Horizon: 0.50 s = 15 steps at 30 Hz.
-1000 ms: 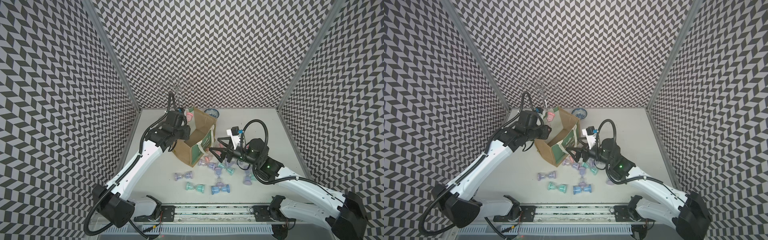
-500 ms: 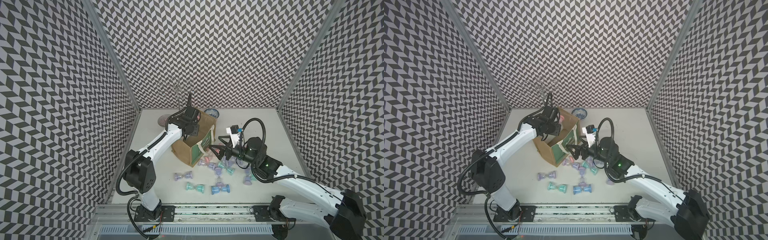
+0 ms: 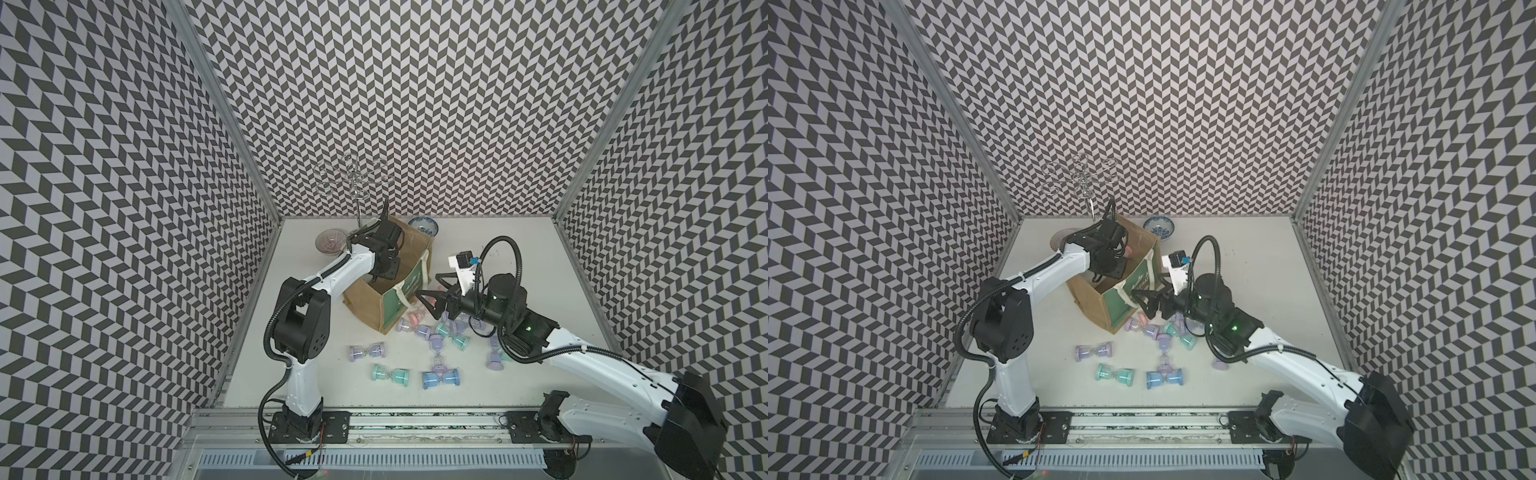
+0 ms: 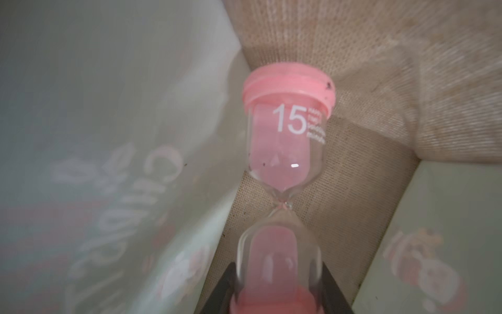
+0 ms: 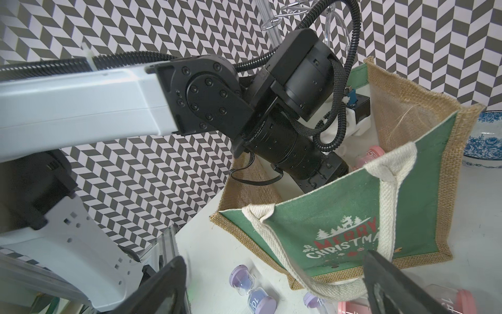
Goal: Put the hourglass into the canvas bag
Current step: Place the hourglass in the canvas bag.
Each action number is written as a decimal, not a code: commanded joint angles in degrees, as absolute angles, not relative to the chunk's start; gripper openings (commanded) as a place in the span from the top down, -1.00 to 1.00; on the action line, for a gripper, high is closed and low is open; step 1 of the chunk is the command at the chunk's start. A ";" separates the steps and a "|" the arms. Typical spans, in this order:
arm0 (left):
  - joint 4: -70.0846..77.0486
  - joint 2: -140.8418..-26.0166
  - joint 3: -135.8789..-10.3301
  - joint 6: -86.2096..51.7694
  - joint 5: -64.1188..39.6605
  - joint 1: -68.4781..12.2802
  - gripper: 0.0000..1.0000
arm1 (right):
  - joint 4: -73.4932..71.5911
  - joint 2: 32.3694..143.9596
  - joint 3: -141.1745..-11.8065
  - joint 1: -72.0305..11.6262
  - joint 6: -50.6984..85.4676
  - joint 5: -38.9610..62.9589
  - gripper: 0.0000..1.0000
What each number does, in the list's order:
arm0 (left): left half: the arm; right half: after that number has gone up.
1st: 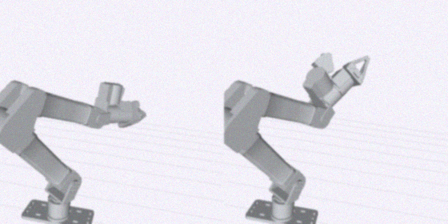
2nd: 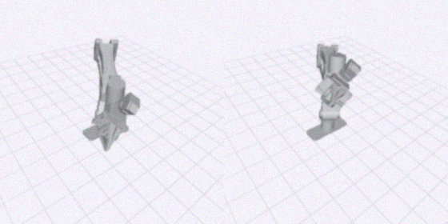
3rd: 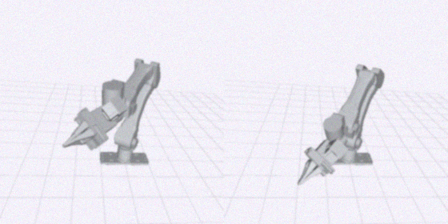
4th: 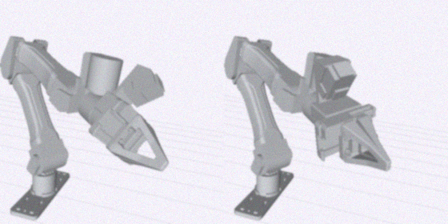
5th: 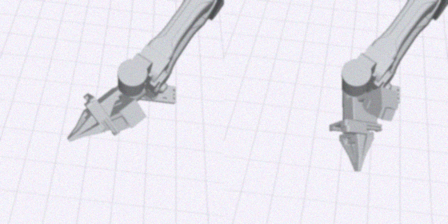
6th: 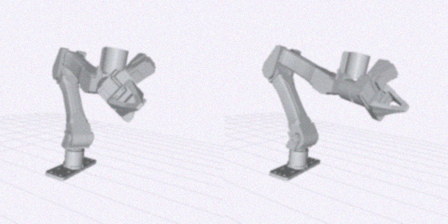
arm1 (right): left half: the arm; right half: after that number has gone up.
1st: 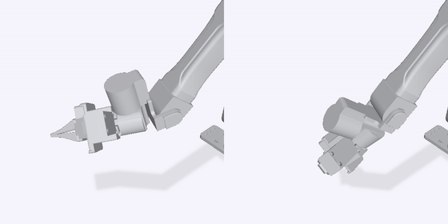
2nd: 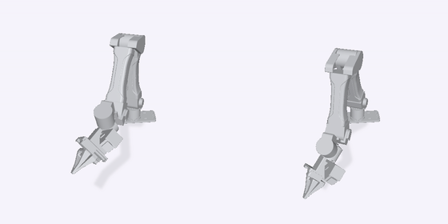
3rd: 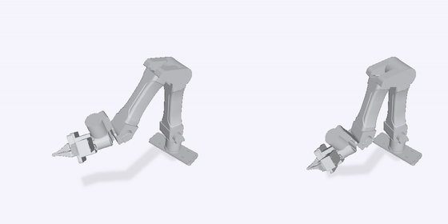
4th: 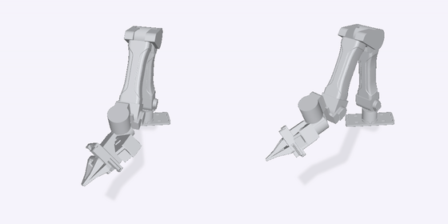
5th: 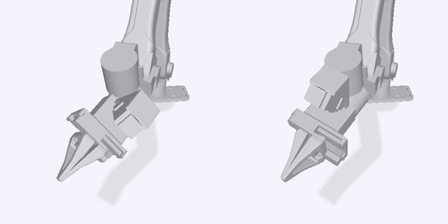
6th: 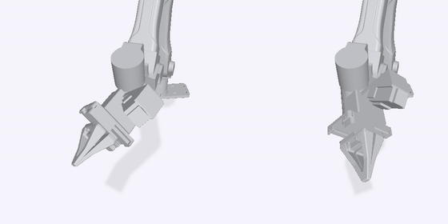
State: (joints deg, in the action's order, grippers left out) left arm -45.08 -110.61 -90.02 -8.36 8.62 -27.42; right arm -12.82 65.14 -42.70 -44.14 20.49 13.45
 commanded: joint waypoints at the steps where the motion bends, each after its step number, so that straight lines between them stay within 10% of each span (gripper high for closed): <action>1: -43.59 -112.20 -90.81 -8.03 8.25 -26.99 0.59 | -14.83 65.21 -43.28 -44.38 19.91 12.86 -0.99; 15: -41.70 -110.62 -87.76 -8.94 8.28 -27.02 0.10 | -13.70 64.17 -43.57 -44.38 19.56 11.84 -0.98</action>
State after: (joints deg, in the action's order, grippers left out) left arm -42.89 -112.86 -88.14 -8.62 8.01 -27.11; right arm -12.60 65.19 -42.70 -44.14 20.10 12.78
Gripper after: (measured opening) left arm 0.444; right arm 0.993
